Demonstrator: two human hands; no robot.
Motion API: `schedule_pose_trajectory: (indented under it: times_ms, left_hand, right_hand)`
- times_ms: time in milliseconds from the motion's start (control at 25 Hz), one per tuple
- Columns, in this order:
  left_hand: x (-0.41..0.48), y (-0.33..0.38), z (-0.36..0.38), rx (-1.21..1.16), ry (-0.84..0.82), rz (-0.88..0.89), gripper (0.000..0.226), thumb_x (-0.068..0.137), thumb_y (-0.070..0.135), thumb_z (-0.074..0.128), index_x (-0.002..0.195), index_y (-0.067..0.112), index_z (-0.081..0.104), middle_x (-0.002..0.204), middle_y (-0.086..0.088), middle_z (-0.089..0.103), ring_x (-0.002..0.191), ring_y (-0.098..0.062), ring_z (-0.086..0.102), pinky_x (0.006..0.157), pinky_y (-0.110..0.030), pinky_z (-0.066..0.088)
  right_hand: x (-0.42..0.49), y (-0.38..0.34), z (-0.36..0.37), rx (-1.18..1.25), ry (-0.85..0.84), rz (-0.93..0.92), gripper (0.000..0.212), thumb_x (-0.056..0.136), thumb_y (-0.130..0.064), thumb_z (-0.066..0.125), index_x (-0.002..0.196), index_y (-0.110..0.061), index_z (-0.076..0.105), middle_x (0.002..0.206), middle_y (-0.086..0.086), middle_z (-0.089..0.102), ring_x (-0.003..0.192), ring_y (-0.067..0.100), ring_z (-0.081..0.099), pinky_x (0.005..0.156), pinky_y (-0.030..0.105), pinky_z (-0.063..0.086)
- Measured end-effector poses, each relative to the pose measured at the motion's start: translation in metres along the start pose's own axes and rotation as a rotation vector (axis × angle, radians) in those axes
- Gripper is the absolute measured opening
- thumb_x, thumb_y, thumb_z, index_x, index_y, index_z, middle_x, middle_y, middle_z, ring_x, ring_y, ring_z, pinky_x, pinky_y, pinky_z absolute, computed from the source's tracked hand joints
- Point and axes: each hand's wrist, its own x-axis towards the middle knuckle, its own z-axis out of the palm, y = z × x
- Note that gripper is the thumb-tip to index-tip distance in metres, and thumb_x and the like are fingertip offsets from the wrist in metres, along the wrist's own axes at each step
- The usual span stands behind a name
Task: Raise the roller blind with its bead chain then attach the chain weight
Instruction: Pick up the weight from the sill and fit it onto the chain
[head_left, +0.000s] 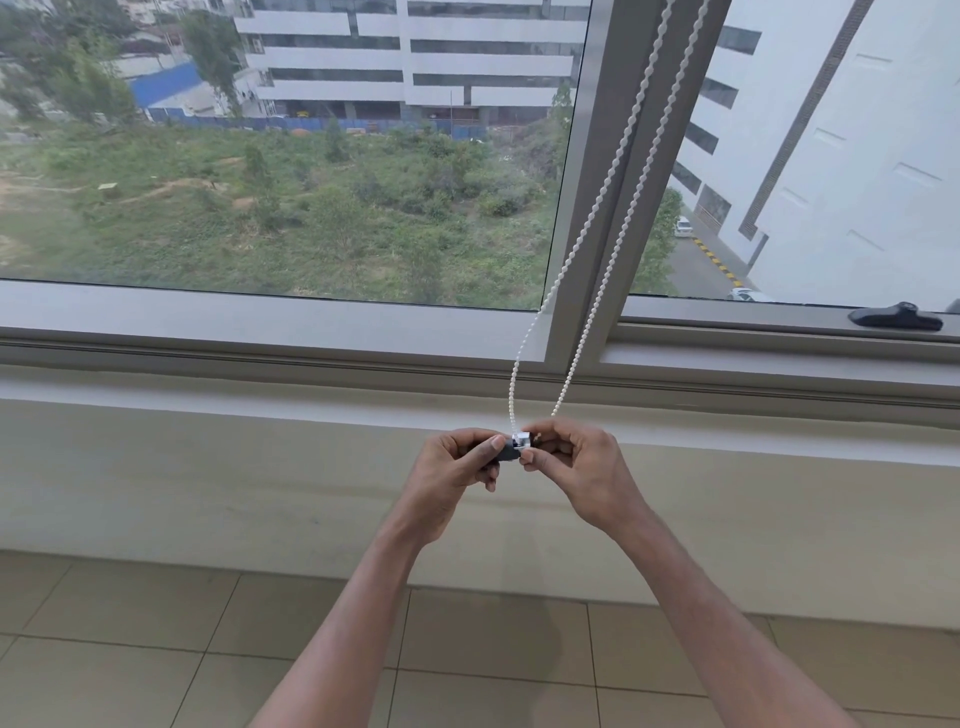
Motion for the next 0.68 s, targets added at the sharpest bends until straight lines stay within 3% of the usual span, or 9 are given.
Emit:
schedule_pose_trajectory:
  times_ms: [360,680]
  left_hand:
    - [-0.012,0.007,-0.004,-0.037,0.038,-0.107,0.024,0.103,0.023,0.071,0.103,0.004,0.085,0.090,-0.016,0.077,0.063,-0.014,0.056,0.058,-0.024,0.050]
    - [-0.014,0.019,-0.002,-0.170,0.060,-0.112,0.019,0.098,0.020,0.074,0.101,0.005,0.086,0.096,-0.016,0.080,0.065,-0.014,0.060,0.062,-0.023,0.055]
  right_hand:
    - [0.000,-0.006,0.006,-0.079,-0.068,-0.093,0.025,0.094,-0.007,0.075,0.096,-0.031,0.073,0.086,0.004,0.078,0.075,0.016,0.077,0.079,0.023,0.062]
    - [0.004,-0.010,0.003,0.014,-0.059,-0.004,0.015,0.096,-0.008,0.074,0.111,-0.011,0.075,0.094,0.008,0.081,0.084,0.022,0.081,0.087,0.031,0.064]
